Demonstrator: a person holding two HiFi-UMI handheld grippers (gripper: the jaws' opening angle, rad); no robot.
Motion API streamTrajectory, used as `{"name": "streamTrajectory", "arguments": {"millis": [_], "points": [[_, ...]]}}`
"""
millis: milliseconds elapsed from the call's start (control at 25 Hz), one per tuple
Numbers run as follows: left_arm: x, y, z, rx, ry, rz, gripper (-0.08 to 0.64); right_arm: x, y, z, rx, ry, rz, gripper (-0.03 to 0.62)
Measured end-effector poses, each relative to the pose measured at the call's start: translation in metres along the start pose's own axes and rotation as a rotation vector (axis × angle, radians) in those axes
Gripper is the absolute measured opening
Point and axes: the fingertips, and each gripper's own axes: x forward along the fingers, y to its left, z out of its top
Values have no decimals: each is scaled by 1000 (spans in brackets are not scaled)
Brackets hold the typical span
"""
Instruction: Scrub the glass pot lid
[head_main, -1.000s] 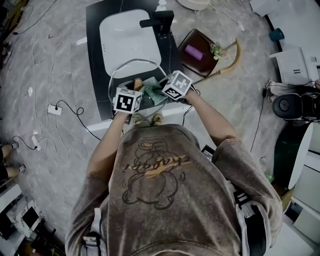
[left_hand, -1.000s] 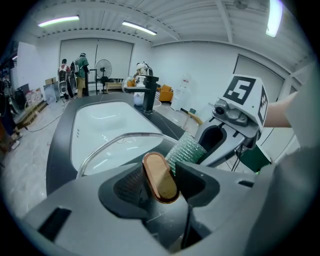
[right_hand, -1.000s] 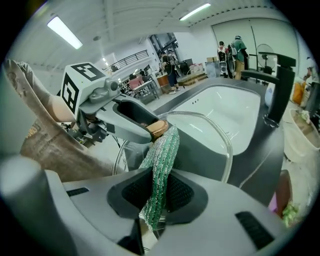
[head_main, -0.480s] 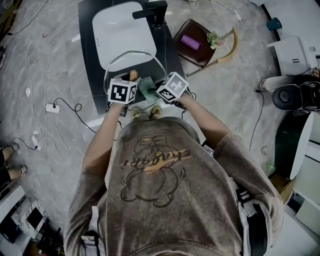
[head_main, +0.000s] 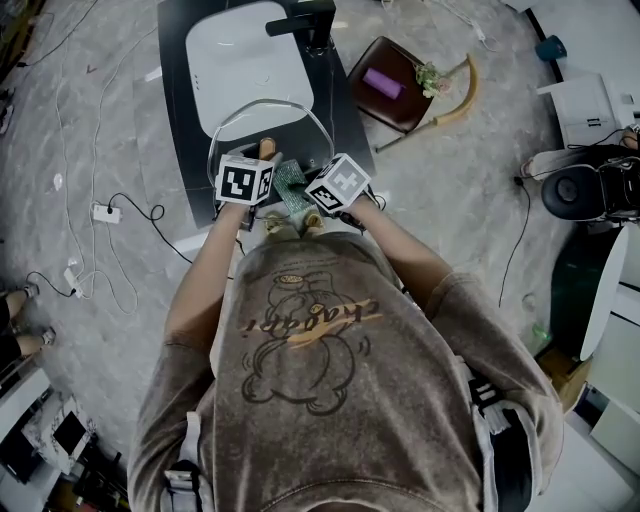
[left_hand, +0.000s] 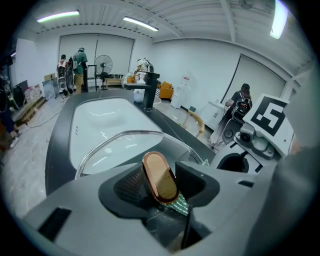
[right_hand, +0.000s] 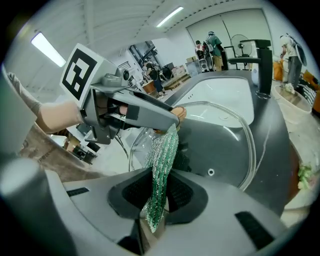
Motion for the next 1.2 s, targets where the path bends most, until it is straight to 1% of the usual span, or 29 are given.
{"name": "streamTrajectory", "arguments": {"millis": [200,280,360,480,640,760,1000,1200], "points": [[1,0,0,2,4,3,206,3,8,1,23,7,4,77],[0,0,1,1,5,4,206,7,11,1,28,8,22,77],[0,1,1,-5,5,6,206,14,17,3,20,11,43,78],[0,0,2,-12,6,4,206,21,24,7,14,12,46,78],[1,1,1,-13,8,3,206,21,25,8,33,-13,54,78],[1,1,1,-21,4,-6,206,18,31,8,42,-32,86,78],[1,2,1,-31,7,-15,206,20,49,9,26,-35,113,78],[1,1,1,-33,7,-15,206,34,58,6,-17,-7,108,78]]}}
